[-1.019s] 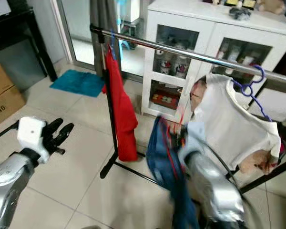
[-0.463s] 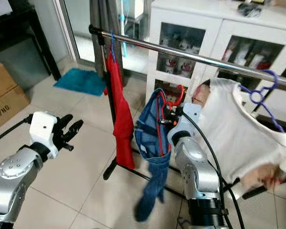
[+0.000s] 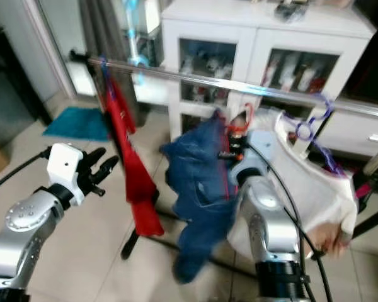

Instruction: Hang hanger

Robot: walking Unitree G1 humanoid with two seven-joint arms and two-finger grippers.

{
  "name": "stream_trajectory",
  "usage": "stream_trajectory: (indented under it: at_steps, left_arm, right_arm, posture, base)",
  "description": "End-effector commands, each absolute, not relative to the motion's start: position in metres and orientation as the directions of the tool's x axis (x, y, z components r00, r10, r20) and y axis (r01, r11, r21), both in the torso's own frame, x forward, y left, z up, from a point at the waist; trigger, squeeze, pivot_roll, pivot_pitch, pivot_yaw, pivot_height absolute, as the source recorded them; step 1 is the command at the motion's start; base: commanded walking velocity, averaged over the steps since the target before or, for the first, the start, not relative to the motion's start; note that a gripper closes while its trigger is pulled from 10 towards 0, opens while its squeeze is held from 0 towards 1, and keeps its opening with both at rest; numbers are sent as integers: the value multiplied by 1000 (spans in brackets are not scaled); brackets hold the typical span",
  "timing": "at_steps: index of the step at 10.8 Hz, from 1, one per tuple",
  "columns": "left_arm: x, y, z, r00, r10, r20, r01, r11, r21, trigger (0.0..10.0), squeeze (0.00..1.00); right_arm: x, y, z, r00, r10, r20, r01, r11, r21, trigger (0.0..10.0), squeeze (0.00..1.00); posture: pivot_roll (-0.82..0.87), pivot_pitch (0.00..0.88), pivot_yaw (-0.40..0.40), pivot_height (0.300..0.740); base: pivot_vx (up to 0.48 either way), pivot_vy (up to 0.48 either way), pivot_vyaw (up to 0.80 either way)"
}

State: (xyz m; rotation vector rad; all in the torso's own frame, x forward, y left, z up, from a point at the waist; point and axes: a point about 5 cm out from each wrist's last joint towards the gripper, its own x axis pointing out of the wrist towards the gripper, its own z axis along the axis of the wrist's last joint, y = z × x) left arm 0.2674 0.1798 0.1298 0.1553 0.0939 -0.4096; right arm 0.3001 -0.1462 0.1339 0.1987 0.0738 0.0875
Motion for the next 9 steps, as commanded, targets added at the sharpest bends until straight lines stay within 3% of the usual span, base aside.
stream_trajectory:
  at_steps: [1, 6, 9]
  left_arm:
    - [266, 187, 130, 918, -372, -138, 390, 910, 139, 10000, 0]
    - [258, 181, 132, 889, -444, -116, 454, 886, 91, 10000, 0]
    - [259, 183, 137, 877, -465, -123, 478, 872, 111, 10000, 0]
  right_arm:
    - [302, -133, 150, 990, 140, 14, -140, 971, 193, 10000, 0]
    - [304, -120, 171, 973, 207, 104, -219, 967, 130, 10000, 0]
    - [325, -108, 177, 971, 225, 79, -233, 966, 108, 10000, 0]
  posture:
    - [18, 0, 34, 740]
    - [27, 0, 17, 740]
    - [29, 0, 12, 740]
  base:
    - [352, 0, 0]
    - [64, 0, 0]
    - [0, 0, 0]
